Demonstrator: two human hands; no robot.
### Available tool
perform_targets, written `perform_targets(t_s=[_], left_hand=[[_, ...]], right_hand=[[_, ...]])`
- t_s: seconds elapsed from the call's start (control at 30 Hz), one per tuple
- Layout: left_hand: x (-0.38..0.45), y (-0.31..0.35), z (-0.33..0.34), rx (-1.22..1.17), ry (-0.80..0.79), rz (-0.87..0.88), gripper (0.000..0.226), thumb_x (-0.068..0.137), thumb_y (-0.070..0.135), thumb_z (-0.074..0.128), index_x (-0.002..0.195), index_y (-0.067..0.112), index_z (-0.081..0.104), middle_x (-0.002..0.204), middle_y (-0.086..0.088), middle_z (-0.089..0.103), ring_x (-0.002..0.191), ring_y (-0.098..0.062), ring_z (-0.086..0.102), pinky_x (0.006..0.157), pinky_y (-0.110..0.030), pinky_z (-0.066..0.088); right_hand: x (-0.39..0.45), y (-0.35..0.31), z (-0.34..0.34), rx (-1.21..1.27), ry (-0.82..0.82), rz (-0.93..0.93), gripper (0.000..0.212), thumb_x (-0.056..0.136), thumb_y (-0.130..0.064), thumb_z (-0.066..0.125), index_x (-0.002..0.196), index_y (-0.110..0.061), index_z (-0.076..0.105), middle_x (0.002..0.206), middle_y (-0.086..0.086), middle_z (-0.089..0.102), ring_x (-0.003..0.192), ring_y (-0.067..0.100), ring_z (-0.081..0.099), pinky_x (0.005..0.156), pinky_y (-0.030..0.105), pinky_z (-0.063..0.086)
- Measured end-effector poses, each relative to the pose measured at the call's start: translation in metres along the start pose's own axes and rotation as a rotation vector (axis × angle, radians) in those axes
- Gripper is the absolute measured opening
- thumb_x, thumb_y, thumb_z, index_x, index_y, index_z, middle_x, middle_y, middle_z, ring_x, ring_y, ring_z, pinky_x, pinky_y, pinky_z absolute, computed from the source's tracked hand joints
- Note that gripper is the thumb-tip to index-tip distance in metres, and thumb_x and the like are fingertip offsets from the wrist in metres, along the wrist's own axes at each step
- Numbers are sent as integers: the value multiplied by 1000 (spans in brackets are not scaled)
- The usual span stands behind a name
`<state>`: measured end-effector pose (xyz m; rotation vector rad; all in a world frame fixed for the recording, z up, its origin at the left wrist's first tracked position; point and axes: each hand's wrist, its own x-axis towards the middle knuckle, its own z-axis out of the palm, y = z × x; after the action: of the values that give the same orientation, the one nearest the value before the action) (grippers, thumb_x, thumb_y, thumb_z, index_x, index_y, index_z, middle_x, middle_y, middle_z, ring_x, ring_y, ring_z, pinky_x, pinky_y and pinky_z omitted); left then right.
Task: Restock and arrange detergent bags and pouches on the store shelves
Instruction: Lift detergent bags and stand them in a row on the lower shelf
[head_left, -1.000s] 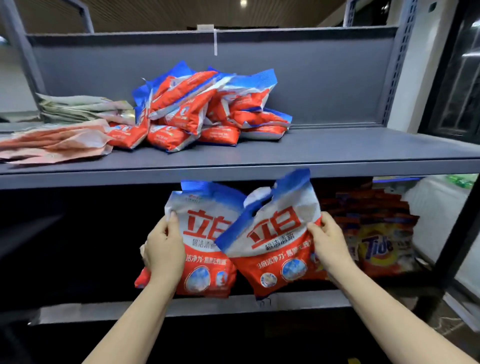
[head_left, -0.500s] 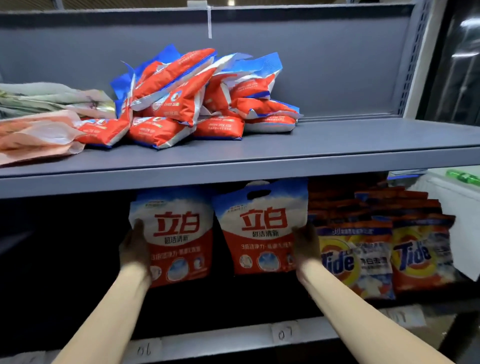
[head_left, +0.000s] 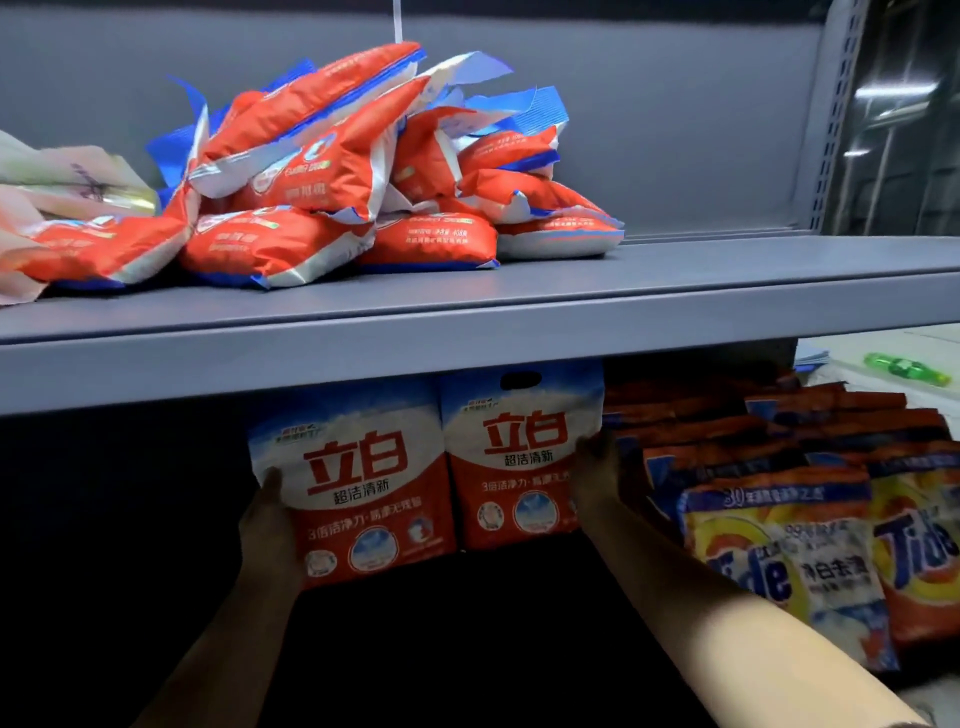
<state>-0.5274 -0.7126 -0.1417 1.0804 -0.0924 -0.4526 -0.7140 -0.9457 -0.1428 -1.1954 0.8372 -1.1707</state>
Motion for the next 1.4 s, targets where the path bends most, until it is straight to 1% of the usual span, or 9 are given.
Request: perform_targets(t_s=[0.17, 0.27, 0.43, 0.6, 0.77, 0.83, 1.0, 1.23, 1.4], left_hand=[[43, -8, 5, -7, -7, 5, 31, 93, 47, 50, 108, 22, 62, 112, -15, 66, 105, -37, 62, 95, -58, 44], [62, -12, 6, 87, -89, 73, 43, 97, 49, 41, 120, 16, 57, 119, -21, 61, 110, -42, 58, 97, -63, 40], [79, -19, 0, 253, -168, 152, 41, 98, 34, 45, 133, 14, 46, 118, -22, 62, 101, -43, 62, 82, -59, 51], [91, -18, 5, 269, -113, 129, 37, 101, 42, 36, 127, 19, 51, 113, -17, 64, 99, -38, 64, 90, -60, 47], [87, -34, 7, 364, -17, 162, 53, 96, 44, 47, 141, 21, 30, 126, -15, 55, 98, -33, 62, 84, -54, 50], [81, -42, 6, 506, 82, 140, 77, 90, 43, 59, 150, 23, 15, 145, -18, 38, 120, -38, 50, 94, -56, 44], [35, -67, 15, 1242, 287, 423, 81, 82, 36, 70, 144, 7, 27, 146, -24, 26, 132, -42, 30, 102, -58, 35], [20, -106, 11, 1555, -300, 485, 59, 94, 47, 46, 147, 34, 26, 157, -5, 13, 144, -32, 8, 115, -49, 22], [16, -104, 11, 1571, -336, 458, 59, 94, 48, 45, 147, 34, 25, 157, -1, 15, 144, -25, 12, 115, -48, 22]], right_hand=[[15, 12, 20, 98, -56, -53, 26, 102, -14, 36, 125, -11, 47, 106, 16, 63, 88, 25, 65, 78, 41, 56], [24, 19, 26, 113, -108, -115, 26, 103, -9, 34, 125, -13, 47, 107, 14, 61, 80, 13, 62, 66, 22, 55], [40, 29, 31, 147, -200, -166, 26, 103, -7, 31, 125, -10, 44, 101, 13, 60, 81, 20, 65, 69, 31, 57], [42, 20, 45, 117, -206, -102, 21, 103, -13, 36, 119, -18, 48, 83, -3, 65, 70, 7, 65, 52, 16, 52], [38, 30, 33, -170, -247, 34, 34, 97, -25, 53, 127, -10, 48, 120, 14, 60, 110, 29, 59, 96, 47, 49], [30, 36, 25, -330, -308, 69, 43, 93, -20, 60, 133, -13, 45, 130, 12, 55, 118, 26, 54, 103, 48, 43], [-8, 65, -1, -846, -33, -445, 67, 85, -21, 68, 142, -22, 35, 144, 1, 42, 134, 19, 39, 110, 38, 35], [-22, 75, -19, -1302, -424, -574, 59, 98, -42, 41, 151, -31, 16, 160, -2, 11, 147, 19, 8, 119, 34, 5], [-37, 34, -27, -1299, -534, -454, 69, 95, -50, 45, 151, -33, 9, 159, -4, 8, 147, 19, 8, 118, 36, 8]])
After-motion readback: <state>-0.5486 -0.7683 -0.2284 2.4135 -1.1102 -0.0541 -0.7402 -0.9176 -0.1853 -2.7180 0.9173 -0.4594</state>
